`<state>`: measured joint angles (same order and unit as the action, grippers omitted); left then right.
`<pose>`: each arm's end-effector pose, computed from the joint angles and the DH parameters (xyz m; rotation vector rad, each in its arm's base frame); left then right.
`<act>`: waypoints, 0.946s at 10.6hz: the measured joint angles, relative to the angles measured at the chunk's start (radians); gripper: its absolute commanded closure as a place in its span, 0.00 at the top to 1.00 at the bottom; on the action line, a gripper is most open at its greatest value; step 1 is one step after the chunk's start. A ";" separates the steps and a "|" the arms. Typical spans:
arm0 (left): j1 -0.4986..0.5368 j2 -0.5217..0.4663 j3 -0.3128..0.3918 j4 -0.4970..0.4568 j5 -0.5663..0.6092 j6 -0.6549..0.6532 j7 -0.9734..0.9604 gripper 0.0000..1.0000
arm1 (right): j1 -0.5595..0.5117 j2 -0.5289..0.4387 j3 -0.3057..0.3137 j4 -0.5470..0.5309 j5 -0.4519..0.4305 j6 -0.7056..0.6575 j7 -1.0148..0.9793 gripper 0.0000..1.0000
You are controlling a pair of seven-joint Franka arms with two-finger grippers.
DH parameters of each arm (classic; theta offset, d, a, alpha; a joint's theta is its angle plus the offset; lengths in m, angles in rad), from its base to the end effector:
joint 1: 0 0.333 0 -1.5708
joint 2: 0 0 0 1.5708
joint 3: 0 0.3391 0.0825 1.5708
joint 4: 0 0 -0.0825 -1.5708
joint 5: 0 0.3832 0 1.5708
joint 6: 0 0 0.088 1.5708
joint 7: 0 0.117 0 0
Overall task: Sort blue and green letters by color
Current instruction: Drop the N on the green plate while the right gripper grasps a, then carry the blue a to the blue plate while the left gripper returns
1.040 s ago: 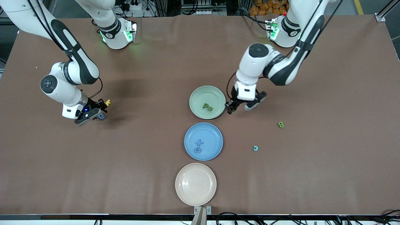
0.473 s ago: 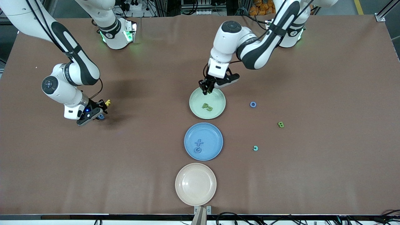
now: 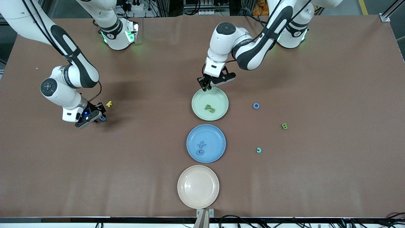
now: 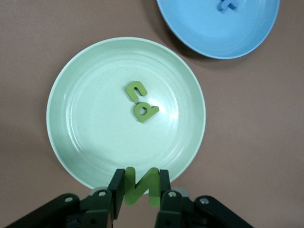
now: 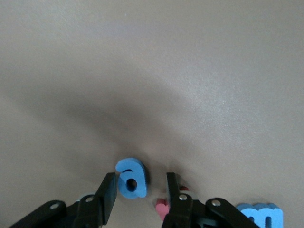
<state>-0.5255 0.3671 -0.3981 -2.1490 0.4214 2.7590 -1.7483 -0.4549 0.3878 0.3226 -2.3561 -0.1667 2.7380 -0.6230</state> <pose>0.3568 -0.4860 0.2818 2.7837 0.7089 0.2022 0.5161 -0.0569 0.1878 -2.9518 -0.9457 -0.0621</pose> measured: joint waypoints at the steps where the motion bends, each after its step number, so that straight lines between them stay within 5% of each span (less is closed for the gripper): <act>1: 0.001 0.020 0.004 0.009 0.015 0.000 0.000 1.00 | 0.000 0.009 -0.005 0.004 -0.007 0.003 0.000 0.43; 2: 0.004 0.036 0.009 0.019 0.020 0.000 0.000 1.00 | 0.000 0.012 -0.006 0.009 -0.010 0.006 0.000 0.39; 5: 0.013 0.046 0.016 0.028 0.024 -0.022 0.000 1.00 | 0.002 0.016 -0.005 0.016 -0.010 0.006 0.000 0.00; 7: 0.055 0.032 0.018 0.036 0.027 -0.127 0.002 1.00 | 0.005 0.017 -0.004 0.020 -0.010 0.006 0.000 0.00; 10: 0.283 0.011 0.024 0.041 0.031 -0.200 0.134 1.00 | 0.006 0.009 0.008 0.050 -0.009 -0.010 0.084 0.00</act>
<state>-0.2421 0.3778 -0.3737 -2.1081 0.4522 2.5587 -1.6145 -0.4487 0.3970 0.3309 -2.3065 -0.1759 2.7279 -0.5391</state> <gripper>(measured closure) 0.000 0.731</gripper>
